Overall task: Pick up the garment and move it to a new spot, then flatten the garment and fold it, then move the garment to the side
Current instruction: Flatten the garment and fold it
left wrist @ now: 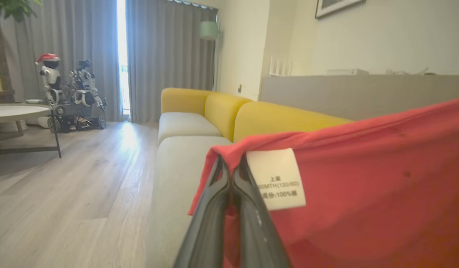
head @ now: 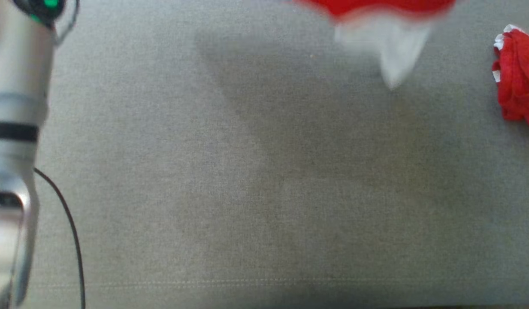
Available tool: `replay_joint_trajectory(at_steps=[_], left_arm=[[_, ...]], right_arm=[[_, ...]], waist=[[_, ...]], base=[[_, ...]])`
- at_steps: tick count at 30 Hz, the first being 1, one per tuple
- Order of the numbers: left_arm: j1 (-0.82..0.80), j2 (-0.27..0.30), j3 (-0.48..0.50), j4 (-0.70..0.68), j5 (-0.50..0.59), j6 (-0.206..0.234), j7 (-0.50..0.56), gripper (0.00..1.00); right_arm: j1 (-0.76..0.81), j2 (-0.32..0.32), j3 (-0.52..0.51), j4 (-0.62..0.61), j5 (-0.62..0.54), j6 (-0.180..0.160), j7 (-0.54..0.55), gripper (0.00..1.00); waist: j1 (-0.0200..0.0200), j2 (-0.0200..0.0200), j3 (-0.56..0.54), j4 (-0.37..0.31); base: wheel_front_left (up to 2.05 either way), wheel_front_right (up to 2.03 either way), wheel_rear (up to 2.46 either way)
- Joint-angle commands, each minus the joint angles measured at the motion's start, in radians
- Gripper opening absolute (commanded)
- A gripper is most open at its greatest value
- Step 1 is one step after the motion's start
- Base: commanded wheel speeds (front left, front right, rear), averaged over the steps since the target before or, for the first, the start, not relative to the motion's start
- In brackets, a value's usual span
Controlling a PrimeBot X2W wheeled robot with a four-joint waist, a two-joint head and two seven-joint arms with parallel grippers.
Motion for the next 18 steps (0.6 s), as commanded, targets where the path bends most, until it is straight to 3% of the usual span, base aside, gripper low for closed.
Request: replay_joint_trajectory(at_steps=[1,10,15,18], left_arm=[[-0.097,0.043,0.038,0.007,0.010,0.003,-0.041,0.00],[-0.105,-0.046,0.048,0.314,-0.039,-0.009,-0.116,0.00],[-0.001,-0.107,0.050,0.417,-0.085,-0.014,-0.130,0.00],[0.074,-0.141,0.044,0.431,-0.117,-0.015,-0.135,0.00]], right_arm=[[-0.083,0.036,-0.020,0.006,-0.016,0.003,-0.024,0.00],[-0.117,0.206,0.012,0.418,-0.063,0.003,-0.043,0.00],[-0.018,0.242,0.063,0.585,0.014,0.003,0.005,0.00],[0.063,0.246,0.138,0.603,0.074,0.003,0.022,0.00]], waist=[[0.0000,0.0000,0.012,-0.004],[0.0000,0.0000,0.069,-0.027],[0.0000,0.0000,0.104,-0.027],[0.0000,0.0000,0.125,-0.015]], base=[[0.00,0.00,0.00],[0.00,0.00,0.00],[0.00,0.00,0.00],[0.00,0.00,0.00]])
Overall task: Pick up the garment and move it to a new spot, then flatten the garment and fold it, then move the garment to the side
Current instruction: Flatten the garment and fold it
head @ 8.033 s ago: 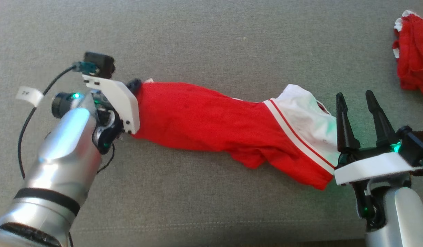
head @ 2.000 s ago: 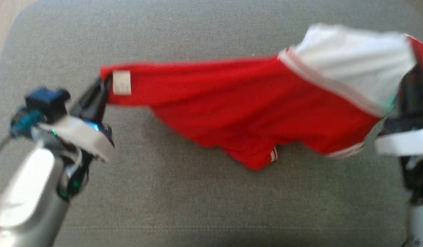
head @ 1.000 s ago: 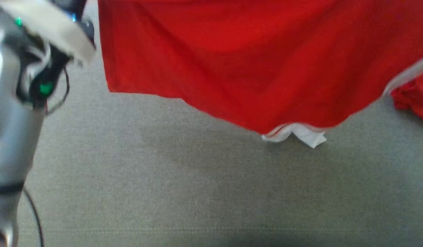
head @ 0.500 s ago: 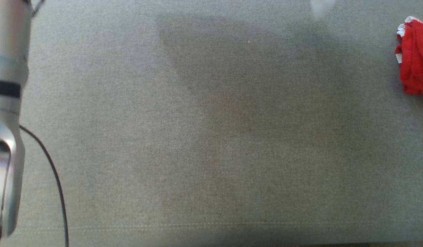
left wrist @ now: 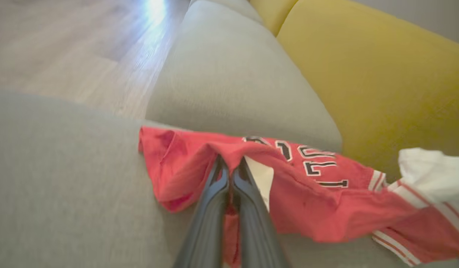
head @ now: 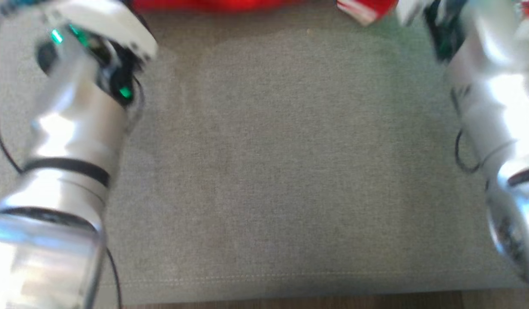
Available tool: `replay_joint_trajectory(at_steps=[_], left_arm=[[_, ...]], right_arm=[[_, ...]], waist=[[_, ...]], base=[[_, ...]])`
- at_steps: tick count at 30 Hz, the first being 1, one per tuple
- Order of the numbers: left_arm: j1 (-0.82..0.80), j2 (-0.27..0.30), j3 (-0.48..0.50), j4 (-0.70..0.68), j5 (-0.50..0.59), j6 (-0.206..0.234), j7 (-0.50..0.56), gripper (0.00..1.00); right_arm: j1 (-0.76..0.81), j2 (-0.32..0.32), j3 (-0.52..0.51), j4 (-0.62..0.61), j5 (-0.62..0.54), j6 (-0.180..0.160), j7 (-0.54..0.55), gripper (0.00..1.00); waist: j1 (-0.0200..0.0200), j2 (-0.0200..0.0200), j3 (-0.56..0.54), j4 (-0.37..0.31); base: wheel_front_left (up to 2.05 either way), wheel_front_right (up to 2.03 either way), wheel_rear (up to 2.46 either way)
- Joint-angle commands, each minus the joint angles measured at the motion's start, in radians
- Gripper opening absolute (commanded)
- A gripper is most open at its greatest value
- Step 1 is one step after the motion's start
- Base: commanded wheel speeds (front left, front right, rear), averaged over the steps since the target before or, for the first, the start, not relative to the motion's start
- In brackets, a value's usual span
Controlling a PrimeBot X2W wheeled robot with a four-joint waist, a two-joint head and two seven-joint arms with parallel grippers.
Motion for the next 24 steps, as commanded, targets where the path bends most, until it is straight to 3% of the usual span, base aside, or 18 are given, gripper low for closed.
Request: replay_joint_trajectory(at_steps=[1,7,14,19,24], left_arm=[[-0.002,0.026,0.007,-0.036,-0.019,-0.006,-0.012,0.00],[0.167,0.020,-0.012,-0.119,-0.064,-0.006,-0.021,0.00],[0.436,0.100,0.019,-0.342,-0.014,-0.006,-0.022,0.00],[0.602,0.150,0.061,-0.502,0.074,0.005,-0.022,0.00],[0.754,0.187,0.076,-0.642,0.129,0.022,-0.022,0.00]], right_arm=[[0.020,0.028,0.040,-0.044,0.039,0.003,-0.001,0.00],[0.200,0.017,0.117,-0.125,0.175,0.003,-0.034,0.00],[0.524,-0.089,0.167,-0.336,0.301,0.003,-0.041,0.00],[0.770,-0.169,0.077,-0.560,0.330,0.003,-0.018,0.00],[1.079,-0.166,-0.073,-0.869,0.306,0.003,0.101,0.00]], waist=[[-0.0001,0.0000,0.015,0.016],[-0.0001,0.0000,0.001,0.031],[-0.0001,0.0000,-0.071,0.029],[-0.0001,0.0000,-0.128,0.024],[-0.0001,0.0000,-0.181,0.021]], base=[[0.00,0.00,0.00],[0.00,0.00,0.00],[0.00,0.00,0.00],[0.00,0.00,0.00],[0.00,0.00,0.00]])
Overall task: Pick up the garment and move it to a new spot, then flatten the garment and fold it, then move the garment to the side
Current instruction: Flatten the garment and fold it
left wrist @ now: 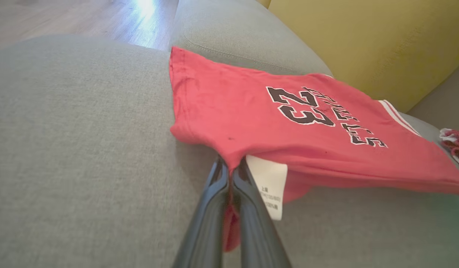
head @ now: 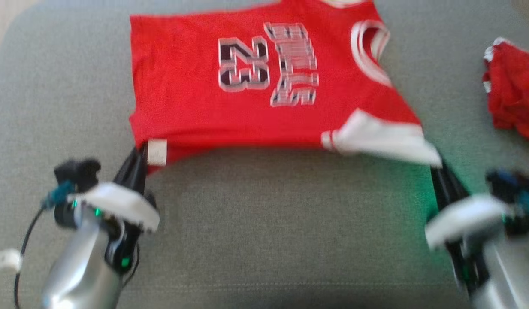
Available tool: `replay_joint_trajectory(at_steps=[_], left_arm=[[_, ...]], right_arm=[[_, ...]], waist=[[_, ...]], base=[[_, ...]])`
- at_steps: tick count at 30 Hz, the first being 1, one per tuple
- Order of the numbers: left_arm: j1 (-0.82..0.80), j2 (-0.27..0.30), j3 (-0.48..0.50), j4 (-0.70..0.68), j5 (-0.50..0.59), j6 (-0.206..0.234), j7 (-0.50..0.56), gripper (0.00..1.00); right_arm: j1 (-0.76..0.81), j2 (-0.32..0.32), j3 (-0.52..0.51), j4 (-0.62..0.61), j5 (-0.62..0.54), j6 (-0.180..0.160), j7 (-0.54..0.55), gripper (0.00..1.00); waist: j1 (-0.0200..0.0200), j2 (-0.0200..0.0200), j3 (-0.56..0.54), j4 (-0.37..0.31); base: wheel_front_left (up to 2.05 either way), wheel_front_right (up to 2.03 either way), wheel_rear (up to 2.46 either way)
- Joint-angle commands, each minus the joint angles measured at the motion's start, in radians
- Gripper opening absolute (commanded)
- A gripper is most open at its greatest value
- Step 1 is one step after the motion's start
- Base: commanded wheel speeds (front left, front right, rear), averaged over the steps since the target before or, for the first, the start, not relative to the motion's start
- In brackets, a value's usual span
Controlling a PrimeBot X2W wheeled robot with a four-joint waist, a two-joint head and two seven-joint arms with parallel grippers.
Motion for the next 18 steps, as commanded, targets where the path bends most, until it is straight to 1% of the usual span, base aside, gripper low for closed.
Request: replay_joint_trajectory(at_steps=[1,5,7,10,14,16,18], left_arm=[[0.022,0.053,0.042,-0.058,0.007,0.010,-0.012,0.00],[0.139,0.084,0.041,-0.160,0.017,0.039,-0.006,0.00],[0.199,0.100,0.045,-0.214,0.016,0.064,0.009,0.00],[0.297,0.115,0.057,-0.307,0.006,0.107,0.033,0.00],[0.431,0.127,0.073,-0.437,-0.015,0.170,0.075,0.00],[0.486,0.133,0.075,-0.498,-0.021,0.196,0.100,0.00],[0.523,0.140,0.074,-0.552,-0.026,0.212,0.124,0.00]], right_arm=[[0.094,0.008,-0.029,-0.113,-0.032,0.003,0.039,0.00],[0.341,0.093,-0.131,-0.400,-0.091,0.003,0.200,0.00],[0.442,0.131,-0.156,-0.527,-0.117,0.003,0.274,0.00],[0.559,0.161,-0.173,-0.672,-0.144,0.003,0.361,0.00],[0.645,0.178,-0.187,-0.780,-0.167,0.003,0.423,0.00],[0.667,0.180,-0.194,-0.804,-0.185,0.003,0.442,0.00],[0.676,0.182,-0.196,-0.817,-0.193,0.003,0.450,0.00]], waist=[[0.0000,0.0000,-0.031,-0.004],[0.0000,0.0000,-0.066,-0.005],[0.0000,0.0000,-0.082,-0.008],[0.0000,0.0000,-0.105,-0.014],[0.0000,0.0000,-0.126,-0.019],[0.0000,0.0000,-0.130,-0.018],[0.0000,0.0000,-0.128,-0.013]], base=[[0.00,0.00,0.00],[0.00,0.00,0.00],[0.00,0.00,0.00],[0.00,0.00,0.00],[0.00,0.00,0.00],[0.00,0.00,0.00],[0.00,0.00,0.00]])
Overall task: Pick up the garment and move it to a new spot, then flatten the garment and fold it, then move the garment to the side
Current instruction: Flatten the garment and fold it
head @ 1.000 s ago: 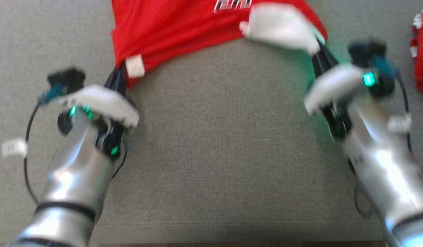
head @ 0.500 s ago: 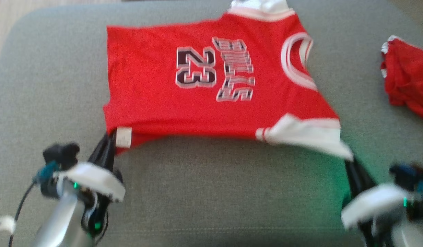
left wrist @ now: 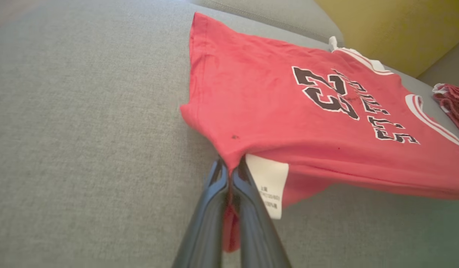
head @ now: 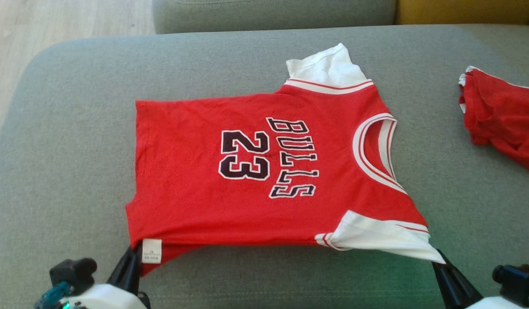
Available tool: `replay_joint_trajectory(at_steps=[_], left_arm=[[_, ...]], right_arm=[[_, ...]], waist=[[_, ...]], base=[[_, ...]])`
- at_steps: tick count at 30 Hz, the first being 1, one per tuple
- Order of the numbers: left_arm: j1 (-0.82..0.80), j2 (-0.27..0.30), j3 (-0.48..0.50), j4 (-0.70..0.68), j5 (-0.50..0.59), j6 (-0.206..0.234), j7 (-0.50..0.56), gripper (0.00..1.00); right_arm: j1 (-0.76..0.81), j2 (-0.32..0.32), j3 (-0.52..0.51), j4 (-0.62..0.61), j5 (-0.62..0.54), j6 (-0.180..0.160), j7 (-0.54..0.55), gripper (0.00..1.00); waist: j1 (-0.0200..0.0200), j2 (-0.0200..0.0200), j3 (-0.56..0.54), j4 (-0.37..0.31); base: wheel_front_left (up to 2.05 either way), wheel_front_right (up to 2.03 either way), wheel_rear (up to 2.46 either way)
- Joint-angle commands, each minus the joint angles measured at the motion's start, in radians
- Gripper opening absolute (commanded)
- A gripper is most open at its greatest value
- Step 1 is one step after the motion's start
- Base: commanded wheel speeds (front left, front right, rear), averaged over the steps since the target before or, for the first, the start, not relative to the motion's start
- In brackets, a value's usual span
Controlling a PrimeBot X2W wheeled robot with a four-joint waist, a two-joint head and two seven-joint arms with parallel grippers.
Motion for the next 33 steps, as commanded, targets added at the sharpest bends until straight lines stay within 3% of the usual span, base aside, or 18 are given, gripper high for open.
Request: replay_joint_trajectory(at_steps=[1,10,13,19,29,30,31,32,33], left_arm=[[-0.028,0.036,0.042,-0.057,-0.008,0.009,0.017,0.00],[-0.050,0.078,0.031,-0.119,-0.027,0.019,0.142,0.00],[-0.122,0.113,0.013,-0.116,-0.030,0.008,0.245,0.00],[-0.271,0.144,0.001,-0.088,-0.029,-0.032,0.320,0.00],[-0.401,0.109,-0.026,0.073,-0.048,-0.088,0.328,0.00],[-0.402,0.105,-0.027,0.084,-0.053,-0.094,0.324,0.00],[-0.402,0.102,-0.027,0.092,-0.054,-0.097,0.315,0.44],[-0.401,0.098,-0.026,0.097,-0.055,-0.099,0.302,1.00],[-0.398,0.089,-0.019,0.101,-0.062,-0.100,0.283,1.00]], right_arm=[[-0.023,-0.016,0.010,-0.047,-0.012,0.003,0.004,0.00],[-0.099,-0.053,0.018,-0.028,-0.062,0.003,-0.008,0.00],[-0.193,-0.090,0.039,0.003,-0.078,0.003,-0.028,0.00],[-0.384,-0.170,0.092,0.096,-0.095,0.003,-0.056,0.00],[-0.548,-0.227,0.174,0.288,-0.100,0.003,-0.121,0.00],[-0.555,-0.224,0.176,0.305,-0.099,0.003,-0.132,0.16],[-0.559,-0.222,0.180,0.320,-0.099,0.003,-0.141,0.52],[-0.563,-0.218,0.178,0.330,-0.101,0.003,-0.157,1.00],[-0.563,-0.212,0.172,0.339,-0.102,0.003,-0.170,1.00]], waist=[[0.0000,-0.0001,0.005,0.005],[0.0000,-0.0001,0.042,0.017],[0.0000,-0.0001,0.085,0.019],[0.0000,-0.0001,0.152,0.030],[0.0000,-0.0001,0.203,0.028],[0.0000,-0.0001,0.204,0.027],[0.0000,-0.0001,0.203,0.026],[0.0000,-0.0001,0.202,0.026],[0.0000,-0.0001,0.197,0.026]], base=[[0.00,0.00,0.00],[0.00,0.00,0.00],[0.00,0.00,0.00],[0.00,0.00,0.00],[0.00,0.00,0.00],[0.00,0.00,0.00],[0.00,0.00,0.00],[0.00,0.00,0.00],[0.00,0.00,0.00]])
